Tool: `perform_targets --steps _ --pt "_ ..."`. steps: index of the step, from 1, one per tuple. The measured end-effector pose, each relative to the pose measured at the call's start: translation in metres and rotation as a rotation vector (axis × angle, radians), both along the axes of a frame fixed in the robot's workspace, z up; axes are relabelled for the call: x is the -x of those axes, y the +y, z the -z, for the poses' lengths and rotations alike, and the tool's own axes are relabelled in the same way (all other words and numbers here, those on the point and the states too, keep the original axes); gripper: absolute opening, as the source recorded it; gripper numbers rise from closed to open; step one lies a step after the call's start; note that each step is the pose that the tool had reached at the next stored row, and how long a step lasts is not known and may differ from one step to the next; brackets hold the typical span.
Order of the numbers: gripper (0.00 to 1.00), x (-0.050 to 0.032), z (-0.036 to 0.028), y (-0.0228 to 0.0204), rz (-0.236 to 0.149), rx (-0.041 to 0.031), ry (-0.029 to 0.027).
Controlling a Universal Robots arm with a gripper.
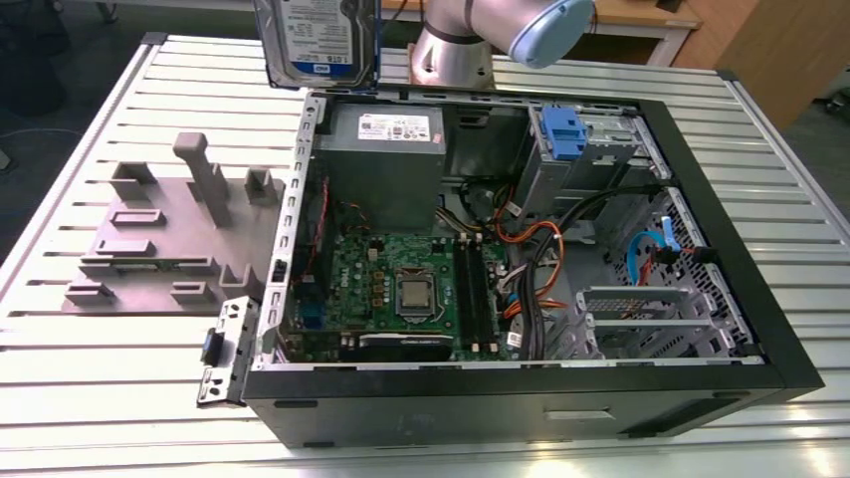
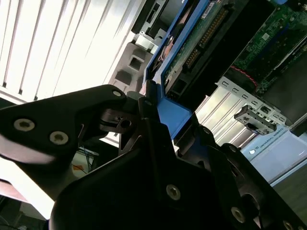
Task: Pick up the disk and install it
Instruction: 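Pick up the disk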
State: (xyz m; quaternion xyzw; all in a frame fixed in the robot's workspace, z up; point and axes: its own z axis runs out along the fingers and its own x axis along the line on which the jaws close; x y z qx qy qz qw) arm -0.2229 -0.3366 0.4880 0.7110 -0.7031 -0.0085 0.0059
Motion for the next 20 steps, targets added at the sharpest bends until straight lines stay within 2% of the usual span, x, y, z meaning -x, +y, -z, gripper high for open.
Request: perform_targets --steps 1,2,20 --pt "0.37 -0.0074 0.0002 0.0000 0.000 0.0000 0.0000" --pt "0.37 -0.0084 0.0002 0.0000 0.000 -0.0001 0.0000" --pt "0.37 -0.0143 0.0003 0.0000 0.000 0.0000 -0.0001"
